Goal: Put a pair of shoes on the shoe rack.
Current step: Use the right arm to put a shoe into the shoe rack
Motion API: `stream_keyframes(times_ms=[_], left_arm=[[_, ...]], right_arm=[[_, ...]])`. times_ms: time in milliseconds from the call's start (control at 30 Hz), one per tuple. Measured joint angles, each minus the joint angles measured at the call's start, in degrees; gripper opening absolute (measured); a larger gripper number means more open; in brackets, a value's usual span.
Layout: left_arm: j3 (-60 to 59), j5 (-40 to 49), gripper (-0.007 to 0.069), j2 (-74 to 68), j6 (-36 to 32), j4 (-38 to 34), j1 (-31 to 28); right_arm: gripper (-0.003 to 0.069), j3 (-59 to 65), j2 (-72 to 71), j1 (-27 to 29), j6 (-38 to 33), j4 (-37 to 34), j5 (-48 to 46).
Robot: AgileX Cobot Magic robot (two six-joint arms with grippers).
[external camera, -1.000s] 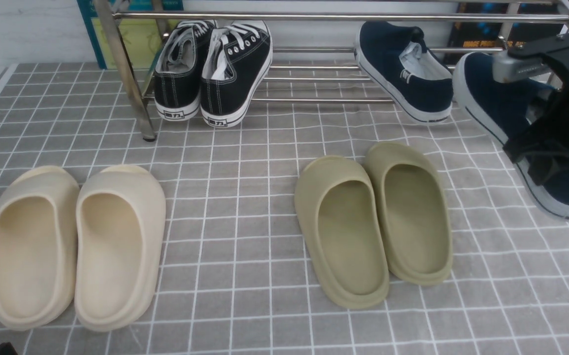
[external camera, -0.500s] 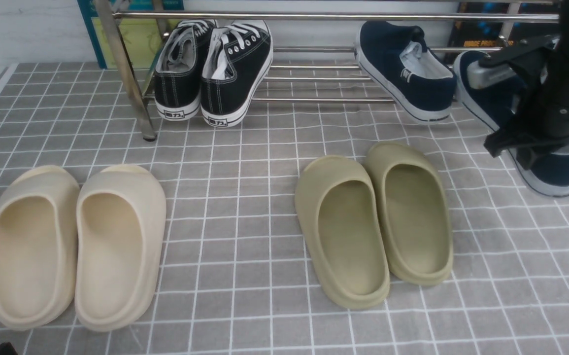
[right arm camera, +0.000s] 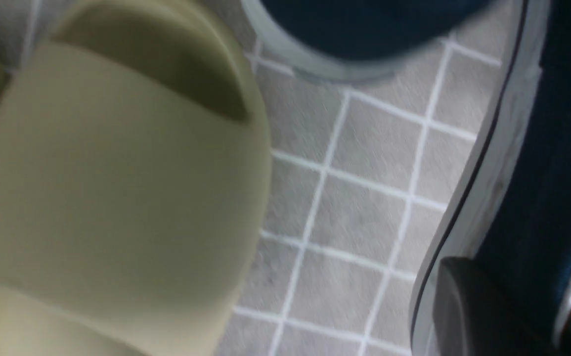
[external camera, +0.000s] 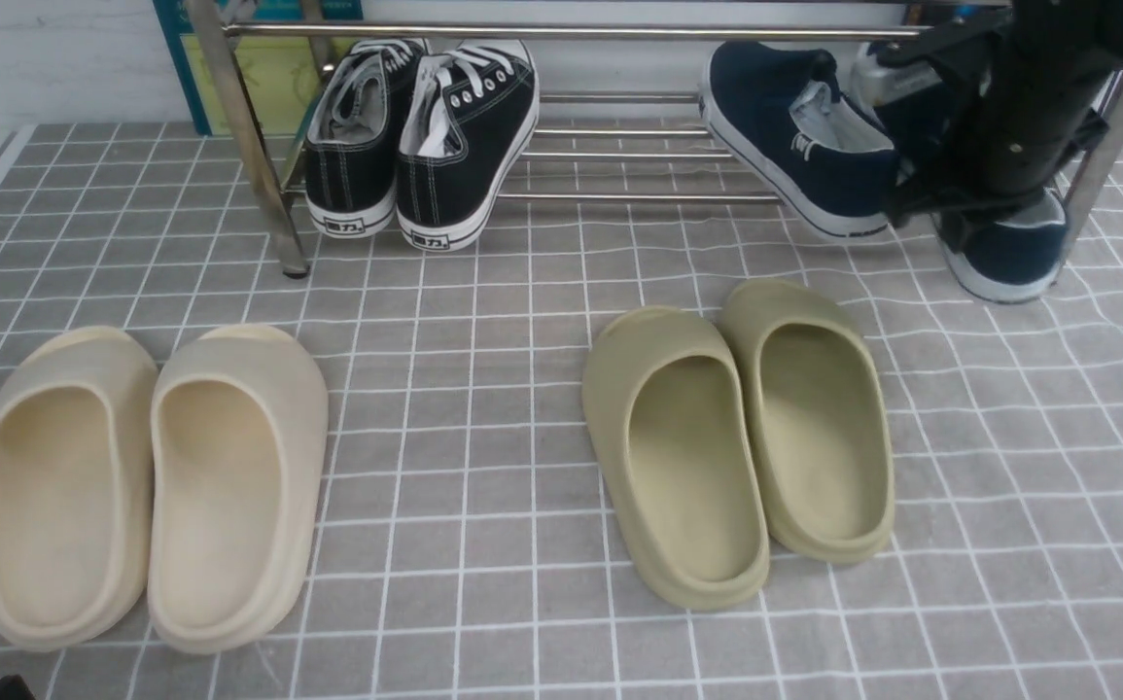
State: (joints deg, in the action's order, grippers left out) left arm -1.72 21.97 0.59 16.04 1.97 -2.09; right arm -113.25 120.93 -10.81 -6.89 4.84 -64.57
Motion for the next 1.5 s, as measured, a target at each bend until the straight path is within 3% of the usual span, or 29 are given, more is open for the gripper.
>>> stream_keyframes(times_ms=[467,767,1367,1500], left_arm=[[0.0,0.0,0.0238,0.0,0.0,0.0,0.0],[0.0,0.0,0.0238,0.0,0.0,0.0,0.0],[0.0,0.0,0.0238,0.0,0.0,0.0,0.0],[0.0,0.0,0.0238,0.0,0.0,0.0,0.0]], right_arm=[[0.0028,-15.77,7.84,0.44,-5.34,-12.29,-6.53],[0.0028,-17.54,8.24,2.03,-6.67,-6.54,-5.69],[0.003,-17.54,12.77,2.47,-4.87,-7.05,5.94],[0.0066,-17.54,12.87,2.75,-2.38,-7.38,7.42]])
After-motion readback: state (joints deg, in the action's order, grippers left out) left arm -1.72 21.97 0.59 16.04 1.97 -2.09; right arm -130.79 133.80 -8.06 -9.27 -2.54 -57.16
